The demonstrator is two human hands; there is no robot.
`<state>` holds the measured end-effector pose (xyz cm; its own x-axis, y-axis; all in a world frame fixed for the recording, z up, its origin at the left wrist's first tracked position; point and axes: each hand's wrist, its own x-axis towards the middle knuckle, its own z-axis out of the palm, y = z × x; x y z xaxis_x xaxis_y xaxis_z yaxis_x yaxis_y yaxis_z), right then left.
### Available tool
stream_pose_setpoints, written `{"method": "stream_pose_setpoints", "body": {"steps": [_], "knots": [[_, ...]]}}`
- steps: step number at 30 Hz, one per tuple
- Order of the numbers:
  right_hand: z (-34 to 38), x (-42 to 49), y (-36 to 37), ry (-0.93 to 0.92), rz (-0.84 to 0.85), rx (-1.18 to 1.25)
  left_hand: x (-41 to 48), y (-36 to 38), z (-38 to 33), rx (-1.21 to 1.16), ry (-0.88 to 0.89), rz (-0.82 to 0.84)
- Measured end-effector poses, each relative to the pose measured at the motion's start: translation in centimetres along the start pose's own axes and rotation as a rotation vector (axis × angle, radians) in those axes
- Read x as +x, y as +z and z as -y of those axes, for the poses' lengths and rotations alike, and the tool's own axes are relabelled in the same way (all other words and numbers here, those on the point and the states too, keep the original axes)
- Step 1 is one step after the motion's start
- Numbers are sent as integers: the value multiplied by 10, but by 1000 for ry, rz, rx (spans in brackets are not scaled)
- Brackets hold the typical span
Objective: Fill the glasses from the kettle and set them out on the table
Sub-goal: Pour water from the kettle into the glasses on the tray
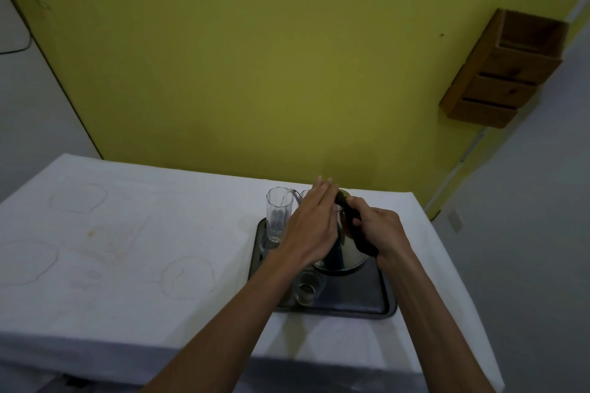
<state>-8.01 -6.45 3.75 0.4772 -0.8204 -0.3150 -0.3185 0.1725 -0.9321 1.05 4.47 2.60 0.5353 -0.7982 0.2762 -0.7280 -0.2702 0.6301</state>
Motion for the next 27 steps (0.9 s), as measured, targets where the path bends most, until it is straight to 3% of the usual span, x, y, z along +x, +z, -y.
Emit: {"method": "stream_pose_setpoints", "body": {"steps": [27], "knots": [[2, 2, 0, -11, 15, -46, 0, 0, 1, 12, 0, -5]]}}
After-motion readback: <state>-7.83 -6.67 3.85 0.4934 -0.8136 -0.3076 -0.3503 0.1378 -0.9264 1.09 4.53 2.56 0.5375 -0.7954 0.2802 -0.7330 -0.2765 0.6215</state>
